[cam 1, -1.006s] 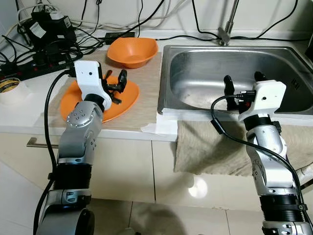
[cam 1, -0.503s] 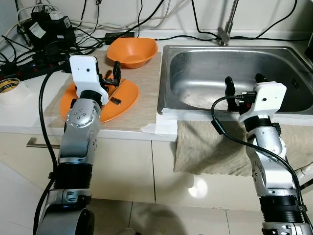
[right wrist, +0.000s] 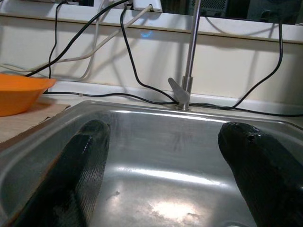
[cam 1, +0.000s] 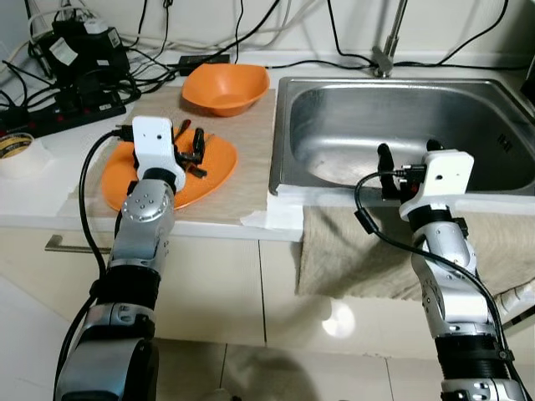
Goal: Kitchen organization
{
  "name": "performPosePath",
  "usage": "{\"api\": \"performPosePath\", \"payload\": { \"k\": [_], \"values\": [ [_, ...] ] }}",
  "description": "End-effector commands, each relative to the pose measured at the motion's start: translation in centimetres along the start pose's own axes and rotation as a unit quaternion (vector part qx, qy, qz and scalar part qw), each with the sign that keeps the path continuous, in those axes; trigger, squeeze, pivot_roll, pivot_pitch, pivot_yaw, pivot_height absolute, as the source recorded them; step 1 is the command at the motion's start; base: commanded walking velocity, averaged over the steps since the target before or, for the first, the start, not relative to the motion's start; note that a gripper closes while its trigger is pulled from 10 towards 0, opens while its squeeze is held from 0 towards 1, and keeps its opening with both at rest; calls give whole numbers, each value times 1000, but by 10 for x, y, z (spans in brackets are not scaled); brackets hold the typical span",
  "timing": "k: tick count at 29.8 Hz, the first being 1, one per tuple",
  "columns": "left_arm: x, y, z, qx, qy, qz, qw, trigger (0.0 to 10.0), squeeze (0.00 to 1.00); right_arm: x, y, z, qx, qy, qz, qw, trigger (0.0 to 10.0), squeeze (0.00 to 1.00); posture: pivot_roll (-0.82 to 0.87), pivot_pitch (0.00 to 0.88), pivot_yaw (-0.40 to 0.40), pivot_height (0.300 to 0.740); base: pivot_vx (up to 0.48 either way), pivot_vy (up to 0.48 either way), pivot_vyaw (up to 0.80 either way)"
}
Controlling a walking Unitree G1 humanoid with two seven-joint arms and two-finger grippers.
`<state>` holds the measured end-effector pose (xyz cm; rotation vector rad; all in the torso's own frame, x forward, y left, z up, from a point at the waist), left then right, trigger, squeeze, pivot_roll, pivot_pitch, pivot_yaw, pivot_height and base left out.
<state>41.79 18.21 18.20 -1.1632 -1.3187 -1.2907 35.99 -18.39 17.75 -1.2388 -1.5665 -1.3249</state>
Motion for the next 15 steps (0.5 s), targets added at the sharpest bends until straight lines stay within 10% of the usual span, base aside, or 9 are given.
{"api": "performPosePath", "payload": {
  "k": [1, 10, 15],
  "values": [
    [3, 0, 0, -1, -14, -3, 1000, 10000, 0, 4, 1, 1, 3, -2, -9, 1000, 10000, 0, -15, 4, 77, 740, 0, 0, 0],
    [38, 1, -19, -36, -48, -63, 996, 10000, 0, 2, 0, 0, 2, -4, -8, 1000, 10000, 0, -10, 6, 75, 740, 0, 0, 0],
    [50, 1, -25, -35, -65, -79, 994, 10000, 0, 0, 1, 4, 6, -6, -4, 1000, 10000, 0, -8, 3, 73, 740, 458, 0, 0]
  ]
}}
Point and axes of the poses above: a point about 5 cm out from each wrist's last joint towards the gripper, its own y axis pointing out of the wrist towards the gripper, its own x axis along the axis of the wrist's last joint, z = x × y, the point moved 5 cm from there along y, pointing out of the wrist towards the gripper, and after that the axes turned 5 degrees about -y, right-handed, at the moved point
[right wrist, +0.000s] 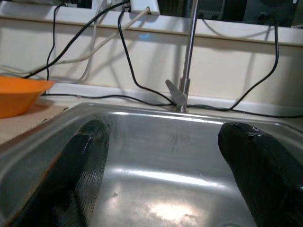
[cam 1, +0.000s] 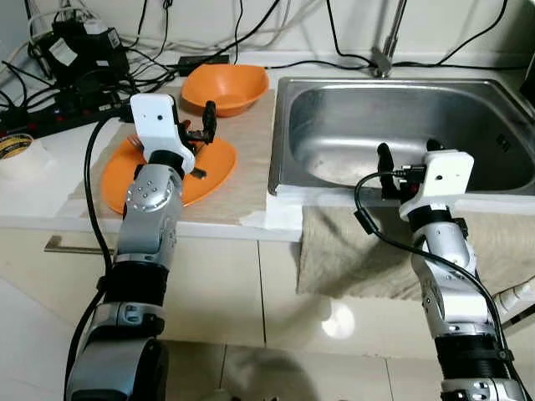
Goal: Kitchen organization
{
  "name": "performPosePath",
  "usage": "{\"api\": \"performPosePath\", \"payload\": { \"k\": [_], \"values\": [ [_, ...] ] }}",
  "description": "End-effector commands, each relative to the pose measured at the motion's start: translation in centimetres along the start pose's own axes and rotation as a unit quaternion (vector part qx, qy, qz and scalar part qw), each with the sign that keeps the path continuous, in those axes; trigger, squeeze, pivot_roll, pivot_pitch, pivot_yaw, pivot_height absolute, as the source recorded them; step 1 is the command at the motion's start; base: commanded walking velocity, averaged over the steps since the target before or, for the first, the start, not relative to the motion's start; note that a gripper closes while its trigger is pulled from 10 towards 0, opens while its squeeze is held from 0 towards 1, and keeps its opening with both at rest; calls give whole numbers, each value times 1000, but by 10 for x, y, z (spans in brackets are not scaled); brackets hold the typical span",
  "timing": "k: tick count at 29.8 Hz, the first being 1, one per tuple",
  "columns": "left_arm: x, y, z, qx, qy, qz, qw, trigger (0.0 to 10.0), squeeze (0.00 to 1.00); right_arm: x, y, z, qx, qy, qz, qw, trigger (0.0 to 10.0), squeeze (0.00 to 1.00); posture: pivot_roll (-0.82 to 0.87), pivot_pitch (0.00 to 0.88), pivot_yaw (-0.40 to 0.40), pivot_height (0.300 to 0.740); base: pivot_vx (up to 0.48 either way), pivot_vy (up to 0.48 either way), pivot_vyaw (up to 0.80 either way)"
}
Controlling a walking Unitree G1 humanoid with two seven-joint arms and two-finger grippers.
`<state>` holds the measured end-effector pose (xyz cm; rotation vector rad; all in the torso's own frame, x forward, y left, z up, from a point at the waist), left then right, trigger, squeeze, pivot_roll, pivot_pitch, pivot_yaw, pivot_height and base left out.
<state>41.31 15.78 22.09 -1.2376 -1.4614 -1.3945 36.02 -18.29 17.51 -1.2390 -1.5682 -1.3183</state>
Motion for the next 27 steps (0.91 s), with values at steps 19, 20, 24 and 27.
{"api": "performPosePath", "payload": {
  "k": [19, 20, 24, 27],
  "values": [
    [22, -5, -12, 7, -29, -27, 999, 10000, 0, -6, 0, 4, 7, -8, 3, 1000, 10000, 0, -2, 0, 74, 740, 468, 0, 0],
    [22, -5, -12, 9, -34, -25, 999, 10000, 0, -7, -1, 4, 7, -8, 4, 1000, 10000, 0, -2, 0, 73, 740, 289, 386, 0],
    [21, -7, -10, 23, -32, -25, 999, 10000, 0, -9, -1, 3, 9, -9, 6, 1000, 10000, 0, -1, 0, 70, 740, 0, 216, 0],
    [20, -8, -10, 30, -27, -21, 999, 10000, 0, -10, -2, 2, 10, -10, 8, 1000, 10000, 0, 0, 0, 66, 740, 0, 0, 0]
  ]
}}
Point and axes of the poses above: a point about 5 cm out from each wrist's last joint towards the gripper, its own y axis pointing out of the wrist towards the gripper, its own x axis along the axis of the wrist's last joint, z = x × y, the point moved 5 cm from there along y, pointing out of the wrist towards the gripper, and after that the axes turned 5 degrees about -y, right-handed, at the moved point
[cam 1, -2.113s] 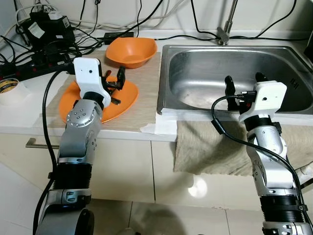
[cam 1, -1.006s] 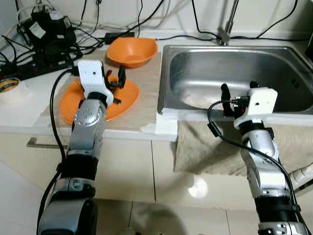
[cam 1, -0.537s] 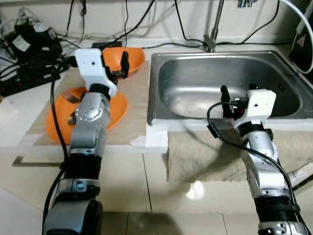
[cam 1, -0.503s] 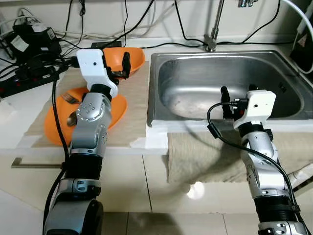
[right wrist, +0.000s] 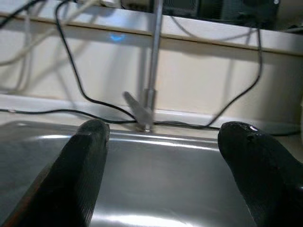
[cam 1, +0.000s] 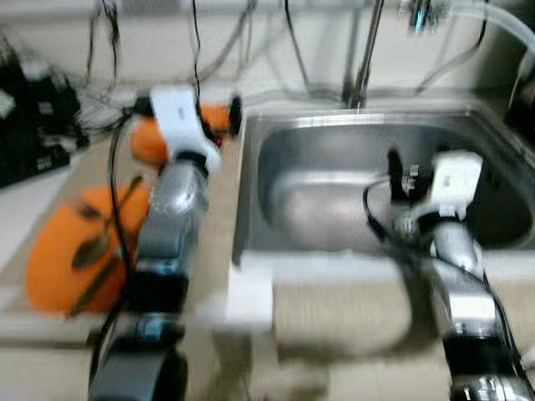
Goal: Kitchen organization
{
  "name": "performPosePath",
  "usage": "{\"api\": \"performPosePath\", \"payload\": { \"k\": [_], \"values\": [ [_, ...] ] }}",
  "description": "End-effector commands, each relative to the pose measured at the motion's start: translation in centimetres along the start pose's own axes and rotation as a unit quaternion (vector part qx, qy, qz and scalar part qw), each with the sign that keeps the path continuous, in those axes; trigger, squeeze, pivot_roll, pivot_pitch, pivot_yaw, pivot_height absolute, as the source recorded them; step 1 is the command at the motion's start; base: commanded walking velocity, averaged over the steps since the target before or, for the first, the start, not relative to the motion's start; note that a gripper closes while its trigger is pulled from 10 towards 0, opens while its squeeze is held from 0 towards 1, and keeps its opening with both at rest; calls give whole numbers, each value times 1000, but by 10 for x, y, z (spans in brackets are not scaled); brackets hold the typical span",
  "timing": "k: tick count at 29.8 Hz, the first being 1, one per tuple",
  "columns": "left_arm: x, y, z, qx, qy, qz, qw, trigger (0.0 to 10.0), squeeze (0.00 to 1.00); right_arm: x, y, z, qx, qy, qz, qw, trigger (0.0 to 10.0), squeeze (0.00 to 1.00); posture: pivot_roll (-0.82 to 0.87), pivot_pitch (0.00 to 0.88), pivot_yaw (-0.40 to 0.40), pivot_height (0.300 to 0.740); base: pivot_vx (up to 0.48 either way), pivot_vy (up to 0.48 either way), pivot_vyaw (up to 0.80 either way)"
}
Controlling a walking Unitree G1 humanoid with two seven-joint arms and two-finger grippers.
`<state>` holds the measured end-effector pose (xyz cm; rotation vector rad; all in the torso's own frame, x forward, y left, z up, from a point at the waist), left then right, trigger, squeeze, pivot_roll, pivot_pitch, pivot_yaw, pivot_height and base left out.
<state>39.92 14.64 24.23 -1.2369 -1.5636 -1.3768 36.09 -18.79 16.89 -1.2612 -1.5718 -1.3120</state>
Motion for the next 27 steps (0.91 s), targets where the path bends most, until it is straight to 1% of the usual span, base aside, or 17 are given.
{"api": "performPosePath", "payload": {
  "k": [1, 7, 8, 12, 13, 14, 15, 17, 19, 21, 23, 27],
  "values": [
    [-2, -2, 6, 18, 7, 8, 1000, 10000, 0, -3, -1, 6, 14, -2, 5, 1000, 10000, 0, 0, 0, 64, 740, 0, 0, 0],
    [-5, -2, 10, 29, 15, 20, 999, 10000, 0, -3, 0, 8, 21, 0, 7, 1000, 10000, 0, 0, 0, 62, 740, 0, 0, 0],
    [-7, -1, 10, 27, 20, 28, 999, 10000, 0, -3, 0, 8, 24, 0, 6, 1000, 10000, 0, -1, 0, 63, 740, 0, 0, 0],
    [-9, 2, 13, 16, 48, 56, 997, 10000, 0, -2, 0, 9, 24, 0, 5, 1000, 10000, 0, -1, 0, 65, 740, 0, 0, 0],
    [-10, 3, 15, 7, 77, 78, 994, 10000, 0, -2, -1, 8, 24, 0, 5, 1000, 10000, 0, -1, 0, 68, 740, 0, 0, 0],
    [-10, 3, 15, 7, 77, 78, 994, 10000, 0, -2, -1, 8, 24, 0, 5, 1000, 10000, 0, -1, 0, 68, 740, 0, 0, 0],
    [-7, 5, 17, 2, 89, 90, 992, 10000, 0, -2, -2, 8, 24, 0, 6, 1000, 10000, 0, 0, 1, 69, 740, 0, 0, 0],
    [-5, 6, 18, 0, 92, 93, 991, 10000, 0, -3, -2, 8, 24, 0, 6, 1000, 10000, 0, 1, 1, 69, 740, 0, 0, 0],
    [5, 11, 22, -5, 104, 98, 990, 10000, 0, -4, -4, 9, 24, 0, 8, 1000, 10000, 0, 9, 3, 71, 740, 0, 0, 0],
    [8, 14, 24, -8, 111, 111, 988, 10000, 0, -5, -4, 10, 25, 1, 10, 1000, 10000, 0, 9, 3, 71, 740, 0, 0, 0],
    [12, 16, 26, -7, 112, 109, 988, 10000, 0, -5, -4, 12, 26, 2, 10, 1000, 10000, 0, 13, 2, 75, 740, 0, 0, 0],
    [10, 15, 27, -8, 113, 117, 987, 10000, 0, -6, -4, 13, 27, 3, 10, 1000, 10000, 0, 14, 0, 78, 740, 0, 0, 0]
  ]
}}
Point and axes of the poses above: a point about 5 cm out from each wrist's last joint towards the gripper, its own y axis pointing out of the wrist towards the gripper, its own x axis along the axis of the wrist's last joint, z = x × y, the point moved 5 cm from there along y, pointing out of the wrist towards the gripper, and after that the axes turned 5 degrees about -y, right-handed, at the moved point
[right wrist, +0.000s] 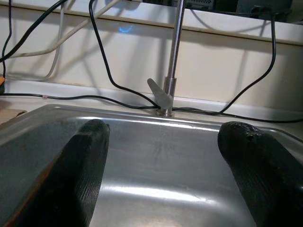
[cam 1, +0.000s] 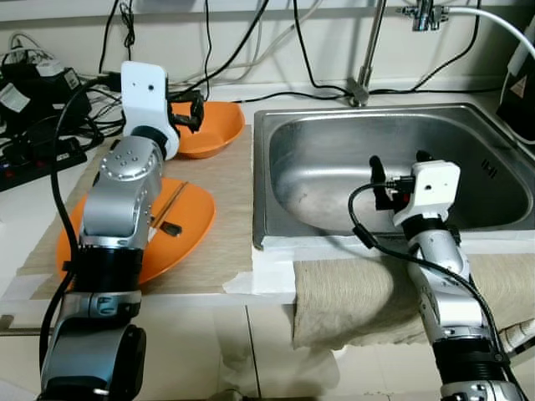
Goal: Kitchen organization
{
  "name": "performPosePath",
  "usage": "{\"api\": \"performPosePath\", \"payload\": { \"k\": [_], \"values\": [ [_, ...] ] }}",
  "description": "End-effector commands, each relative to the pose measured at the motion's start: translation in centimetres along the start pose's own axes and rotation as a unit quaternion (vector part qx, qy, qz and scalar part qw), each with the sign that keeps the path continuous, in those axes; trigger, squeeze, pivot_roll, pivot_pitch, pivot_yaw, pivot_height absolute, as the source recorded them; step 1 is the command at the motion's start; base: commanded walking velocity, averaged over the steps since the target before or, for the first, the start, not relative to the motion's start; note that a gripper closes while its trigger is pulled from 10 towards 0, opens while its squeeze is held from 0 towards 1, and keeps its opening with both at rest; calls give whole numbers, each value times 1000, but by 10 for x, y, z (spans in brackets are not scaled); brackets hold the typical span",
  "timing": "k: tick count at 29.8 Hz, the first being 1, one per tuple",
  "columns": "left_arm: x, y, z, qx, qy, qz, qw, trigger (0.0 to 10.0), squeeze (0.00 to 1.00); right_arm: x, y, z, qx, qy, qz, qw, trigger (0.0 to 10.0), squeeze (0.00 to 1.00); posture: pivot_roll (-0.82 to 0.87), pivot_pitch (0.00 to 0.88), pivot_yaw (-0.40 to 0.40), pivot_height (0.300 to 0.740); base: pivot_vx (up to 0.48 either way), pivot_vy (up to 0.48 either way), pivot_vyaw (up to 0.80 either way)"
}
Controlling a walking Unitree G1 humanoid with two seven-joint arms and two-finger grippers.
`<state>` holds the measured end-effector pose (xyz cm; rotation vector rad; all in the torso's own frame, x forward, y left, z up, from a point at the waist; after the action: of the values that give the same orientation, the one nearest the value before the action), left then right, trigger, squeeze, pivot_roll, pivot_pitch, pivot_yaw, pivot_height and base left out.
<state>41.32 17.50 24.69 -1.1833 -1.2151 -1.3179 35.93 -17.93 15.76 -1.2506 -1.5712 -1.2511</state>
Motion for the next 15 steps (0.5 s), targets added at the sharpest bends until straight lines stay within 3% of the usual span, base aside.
{"api": "performPosePath", "payload": {
  "k": [1, 9, 15],
  "values": [
    [0, -1, 0, -3, -6, 6, 1000, 10000, 0, 2, 1, 3, 4, 3, -3, 1000, 10000, 0, 14, 0, 77, 740, 0, 0, 0],
    [-10, -5, 5, -6, -20, 27, 999, 10000, 0, 1, -2, 2, 5, 1, -1, 1000, 10000, 0, 12, 0, 78, 740, 0, 0, 0],
    [13, -5, 34, 22, -2, 14, 1000, 10000, 0, -2, -4, 1, 7, -1, 3, 1000, 10000, 0, 24, 0, 73, 740, 0, 0, 0]
  ]
}}
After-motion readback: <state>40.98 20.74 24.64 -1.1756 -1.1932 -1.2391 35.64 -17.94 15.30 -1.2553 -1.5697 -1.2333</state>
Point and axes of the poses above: a point about 5 cm out from each wrist's last joint towards the gripper, its own y axis pointing out of the wrist towards the gripper, its own x axis along the axis of the wrist's last joint, z = x × y, the point moved 5 cm from there along y, pointing out of the wrist towards the gripper, and after that the axes turned 5 degrees about -y, right-handed, at the moved point
